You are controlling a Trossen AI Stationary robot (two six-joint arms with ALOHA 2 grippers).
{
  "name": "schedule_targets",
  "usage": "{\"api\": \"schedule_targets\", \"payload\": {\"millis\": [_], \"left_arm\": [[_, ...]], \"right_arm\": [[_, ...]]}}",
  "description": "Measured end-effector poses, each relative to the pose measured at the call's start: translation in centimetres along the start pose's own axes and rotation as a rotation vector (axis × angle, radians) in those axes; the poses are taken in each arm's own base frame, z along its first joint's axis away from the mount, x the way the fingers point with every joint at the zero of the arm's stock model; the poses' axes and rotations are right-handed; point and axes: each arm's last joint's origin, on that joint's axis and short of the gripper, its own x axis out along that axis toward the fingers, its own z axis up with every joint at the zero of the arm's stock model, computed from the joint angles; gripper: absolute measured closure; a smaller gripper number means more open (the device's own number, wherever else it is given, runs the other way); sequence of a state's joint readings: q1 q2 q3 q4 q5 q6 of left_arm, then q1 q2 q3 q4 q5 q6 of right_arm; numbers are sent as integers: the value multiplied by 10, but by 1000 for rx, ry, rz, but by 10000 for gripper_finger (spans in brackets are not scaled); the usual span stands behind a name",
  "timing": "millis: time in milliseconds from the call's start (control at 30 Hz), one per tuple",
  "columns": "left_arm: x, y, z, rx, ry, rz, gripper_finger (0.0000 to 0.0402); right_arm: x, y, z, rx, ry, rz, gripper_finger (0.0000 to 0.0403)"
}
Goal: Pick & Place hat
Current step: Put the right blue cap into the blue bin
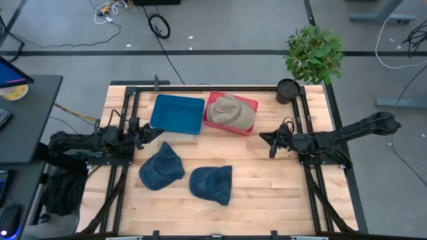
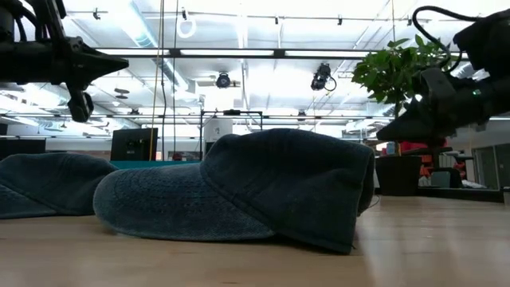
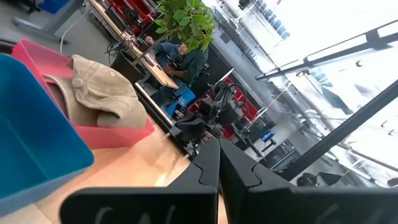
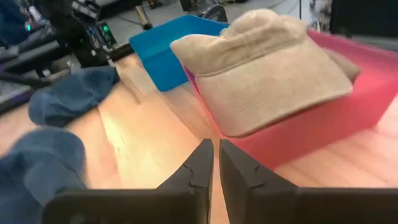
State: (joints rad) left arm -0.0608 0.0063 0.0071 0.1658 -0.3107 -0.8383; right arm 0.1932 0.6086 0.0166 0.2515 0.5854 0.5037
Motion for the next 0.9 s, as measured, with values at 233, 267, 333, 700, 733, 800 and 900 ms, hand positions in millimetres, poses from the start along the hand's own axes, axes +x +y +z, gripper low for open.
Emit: {"api": "schedule_targets", "payload": {"millis": [233,267,333,700,733,800,900], "left_arm": [[0,0,0,-14,1,2,399],[0,0,0,-15,1,2,399],[0,0,0,-15,1,2,399],[0,0,0,-15,1,3,399],[0,0,0,-15,1,3,399],[0,0,0,-11,1,3,399],[0,1,0,-6,3,5,399]], "right_arm": [[0,1,2,-81,-16,5,372],[0,1,2,-81,-19,3,372],[0,2,3,-73,-24,22,372],[-6,15,28,-287,-261,161,372],[-7,16,31,-293,-297,161,372],[-11,16,39,-266,-371,165,372],[-16,17,45,-225,-427,209,372]]}}
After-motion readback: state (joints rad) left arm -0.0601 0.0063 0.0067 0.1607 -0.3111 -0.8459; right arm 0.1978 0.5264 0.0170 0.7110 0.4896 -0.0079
